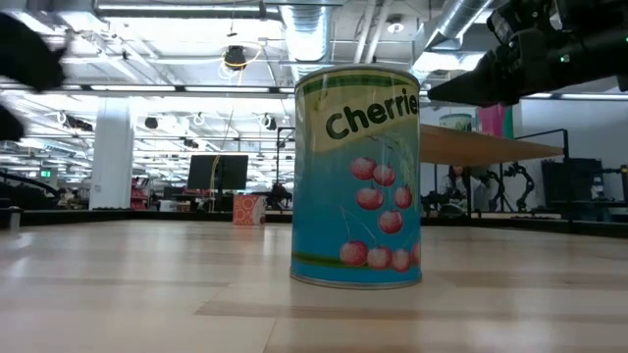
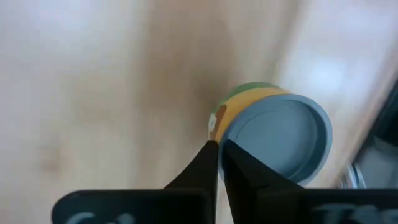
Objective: Pick and place cans onto a shelf
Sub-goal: Put the can of mushrooms on the shelf
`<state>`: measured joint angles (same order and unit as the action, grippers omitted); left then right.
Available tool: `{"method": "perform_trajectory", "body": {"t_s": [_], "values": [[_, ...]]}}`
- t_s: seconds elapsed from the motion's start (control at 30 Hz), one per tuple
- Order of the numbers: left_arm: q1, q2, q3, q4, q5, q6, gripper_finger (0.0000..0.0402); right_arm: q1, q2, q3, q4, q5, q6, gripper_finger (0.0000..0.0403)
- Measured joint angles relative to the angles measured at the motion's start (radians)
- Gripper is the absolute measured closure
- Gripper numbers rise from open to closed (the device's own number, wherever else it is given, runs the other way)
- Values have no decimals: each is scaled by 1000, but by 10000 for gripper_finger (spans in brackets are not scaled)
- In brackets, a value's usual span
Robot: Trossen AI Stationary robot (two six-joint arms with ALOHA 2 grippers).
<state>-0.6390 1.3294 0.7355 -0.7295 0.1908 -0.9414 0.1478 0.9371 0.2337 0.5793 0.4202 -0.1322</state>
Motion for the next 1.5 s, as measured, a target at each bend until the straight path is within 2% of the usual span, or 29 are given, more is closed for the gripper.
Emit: {"method": "perform_trajectory", "body": {"t_s": [0.13,0.23,0.37,0.47,0.7,0.9,1.17,1.37,1.5], "values": [[192,-67,11,47,-188,16,399,0,0,0,2,0,0,388],[366,-65,10,220,-272,42,400,0,0,0,2,0,0,390],[505,-8,12,517,-278,206,401,0,0,0,2,0,0,391],[557,73,59,605,-274,313,401,0,0,0,2,0,1,390],[564,286,244,609,-267,449,401,0,0,0,3,0,1,391],[552,404,347,595,-255,472,401,0,0,0,1,0,1,391],[551,503,356,586,-255,385,401,0,-1,0,-2,0,1,390],[551,524,357,591,-261,357,399,0,-1,0,0,0,2,391],[551,523,357,599,-265,357,384,0,-1,0,3,0,3,391]]}}
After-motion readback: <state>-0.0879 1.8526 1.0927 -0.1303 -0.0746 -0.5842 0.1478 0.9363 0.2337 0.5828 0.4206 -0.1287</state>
